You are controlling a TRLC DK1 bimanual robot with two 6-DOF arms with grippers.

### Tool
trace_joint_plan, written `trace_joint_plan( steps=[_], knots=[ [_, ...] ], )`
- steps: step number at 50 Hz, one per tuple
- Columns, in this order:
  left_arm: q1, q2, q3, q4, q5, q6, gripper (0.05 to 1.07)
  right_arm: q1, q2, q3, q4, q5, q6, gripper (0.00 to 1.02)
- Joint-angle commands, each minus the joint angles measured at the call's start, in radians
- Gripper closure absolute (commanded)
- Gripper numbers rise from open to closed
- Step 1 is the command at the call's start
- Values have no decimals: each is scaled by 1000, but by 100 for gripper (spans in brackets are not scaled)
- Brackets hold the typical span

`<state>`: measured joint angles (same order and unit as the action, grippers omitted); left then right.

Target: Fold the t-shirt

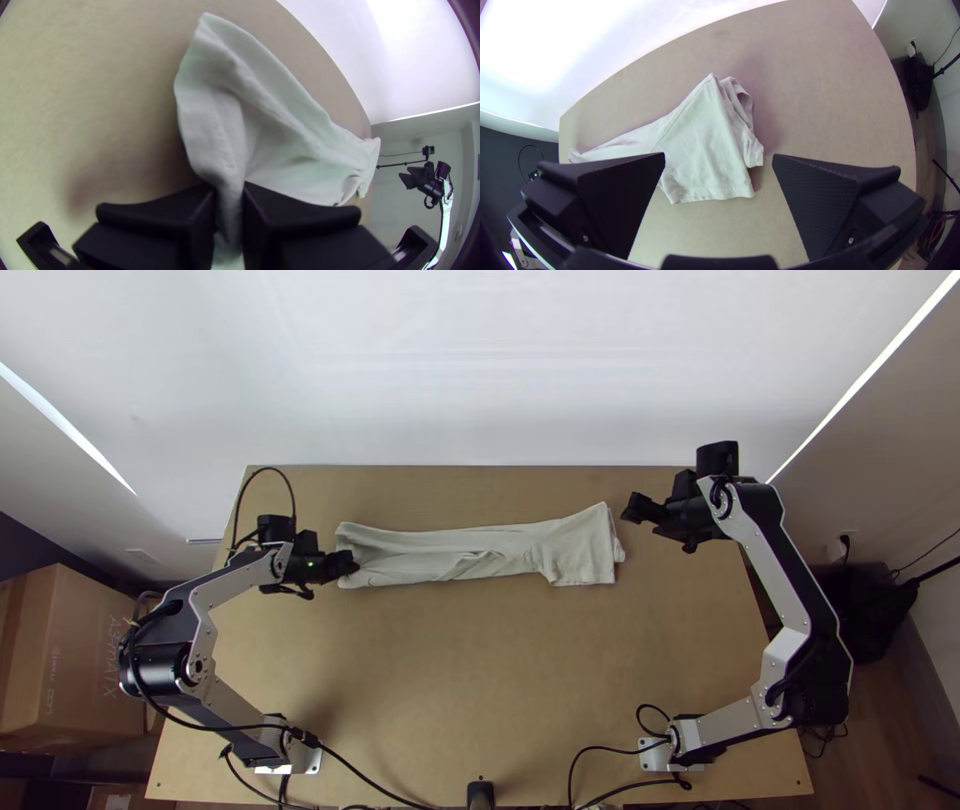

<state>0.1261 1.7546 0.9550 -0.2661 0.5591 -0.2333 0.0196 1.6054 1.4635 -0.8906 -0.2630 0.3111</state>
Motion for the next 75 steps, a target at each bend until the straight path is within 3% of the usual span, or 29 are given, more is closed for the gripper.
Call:
trace_joint_plan(
  steps=[1, 5, 17, 26, 34, 42, 47, 59, 75],
  knots=[
    [73, -41, -59, -5, 7, 35, 97, 2, -44, -40, 4, -8, 13, 3],
    [147, -52, -67, 4, 12, 46, 105, 2, -53, -57, 10, -8, 13, 3],
    [414, -83, -44, -62, 32, 189, 105, -3, -67, -78, 18, -8, 10, 3],
    [598, -69, 102, -280, 38, 374, 105, 0, -70, -78, 19, -8, 8, 3],
    [612, -158, 206, -513, 71, 420, 105, 8, -70, -89, 22, -10, 11, 3],
    [434, -339, 225, -593, 93, 333, 105, 23, -70, -95, 38, -12, 16, 3],
    [256, -409, 254, -593, 90, 213, 105, 25, -67, -94, 47, -12, 17, 3],
    [-128, -325, 363, -483, -24, -40, 105, 11, -78, -111, 50, -12, 17, 3],
    [-382, -99, 567, -443, -119, -127, 105, -24, -147, -201, 55, -12, 11, 3]
  ],
)
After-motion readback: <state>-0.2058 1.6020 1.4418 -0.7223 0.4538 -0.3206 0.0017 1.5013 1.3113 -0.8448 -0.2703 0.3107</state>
